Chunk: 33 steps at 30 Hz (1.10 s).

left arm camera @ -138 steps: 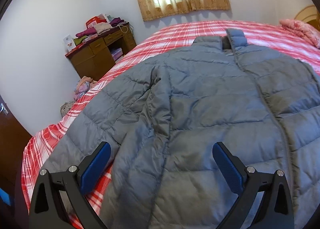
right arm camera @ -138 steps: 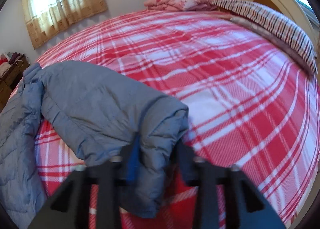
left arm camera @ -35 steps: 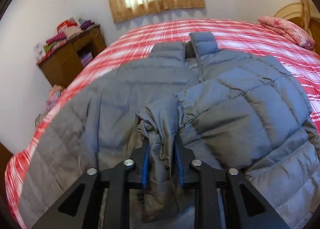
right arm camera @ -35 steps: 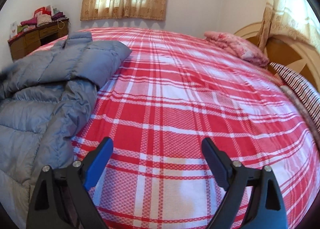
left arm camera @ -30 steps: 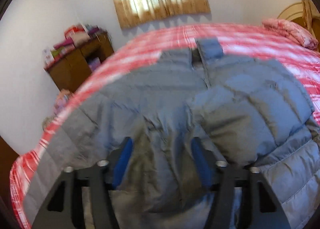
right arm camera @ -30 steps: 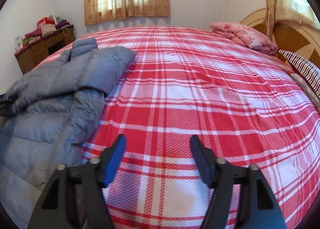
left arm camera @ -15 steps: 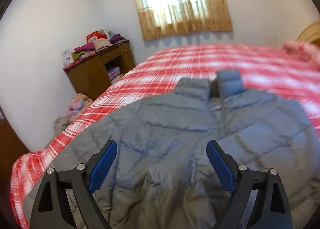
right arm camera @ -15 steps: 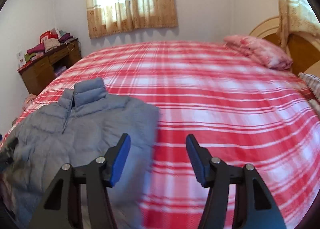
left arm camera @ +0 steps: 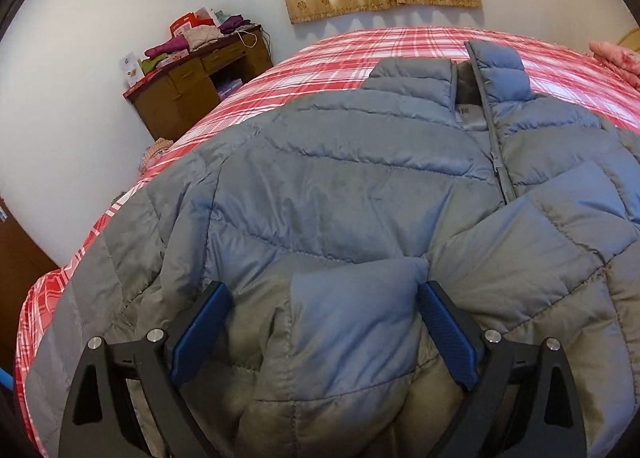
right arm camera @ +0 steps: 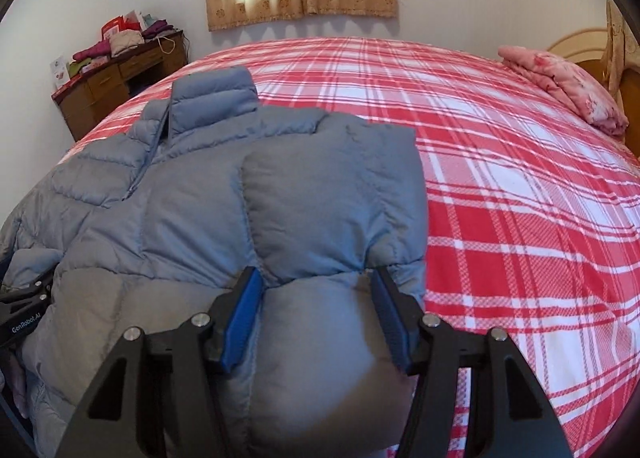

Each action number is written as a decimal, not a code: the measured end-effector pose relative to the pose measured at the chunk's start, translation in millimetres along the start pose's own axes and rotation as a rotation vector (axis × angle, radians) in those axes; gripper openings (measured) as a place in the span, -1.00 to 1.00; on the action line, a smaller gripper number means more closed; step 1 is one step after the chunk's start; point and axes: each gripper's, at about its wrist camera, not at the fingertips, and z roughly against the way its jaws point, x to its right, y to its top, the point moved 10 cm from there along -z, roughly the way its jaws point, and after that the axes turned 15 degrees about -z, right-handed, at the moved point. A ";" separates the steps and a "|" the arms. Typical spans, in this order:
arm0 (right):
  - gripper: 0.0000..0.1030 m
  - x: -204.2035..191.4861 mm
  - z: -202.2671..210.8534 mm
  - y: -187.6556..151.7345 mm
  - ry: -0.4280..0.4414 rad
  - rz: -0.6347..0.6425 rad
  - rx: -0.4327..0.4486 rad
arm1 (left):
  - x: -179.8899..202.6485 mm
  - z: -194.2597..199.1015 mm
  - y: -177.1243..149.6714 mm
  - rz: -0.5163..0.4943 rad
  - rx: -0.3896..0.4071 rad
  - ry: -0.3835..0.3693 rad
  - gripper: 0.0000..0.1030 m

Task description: Fold large clothes

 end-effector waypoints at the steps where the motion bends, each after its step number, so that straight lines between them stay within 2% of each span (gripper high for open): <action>1: 0.18 0.6 -0.2 -1.3 -0.004 0.000 -0.005 | 1.0 -0.3 0.8 -0.002 -0.002 0.003 0.88; 21: 0.18 -7.5 -12.2 -5.2 -0.099 0.067 -0.020 | 6.7 -5.1 -0.1 -0.005 -0.008 0.011 0.93; 25: 0.17 -11.2 -1.9 -0.3 -0.106 0.099 -0.022 | 6.8 -5.9 0.2 -0.010 -0.007 0.025 0.94; 30: 0.21 -41.0 53.3 14.2 -0.039 0.140 0.092 | 7.0 -7.8 -0.1 -0.011 -0.004 0.034 0.95; 33: 0.22 -63.7 65.7 10.6 0.024 0.143 0.096 | 8.4 -7.1 -1.1 -0.012 -0.003 0.036 0.95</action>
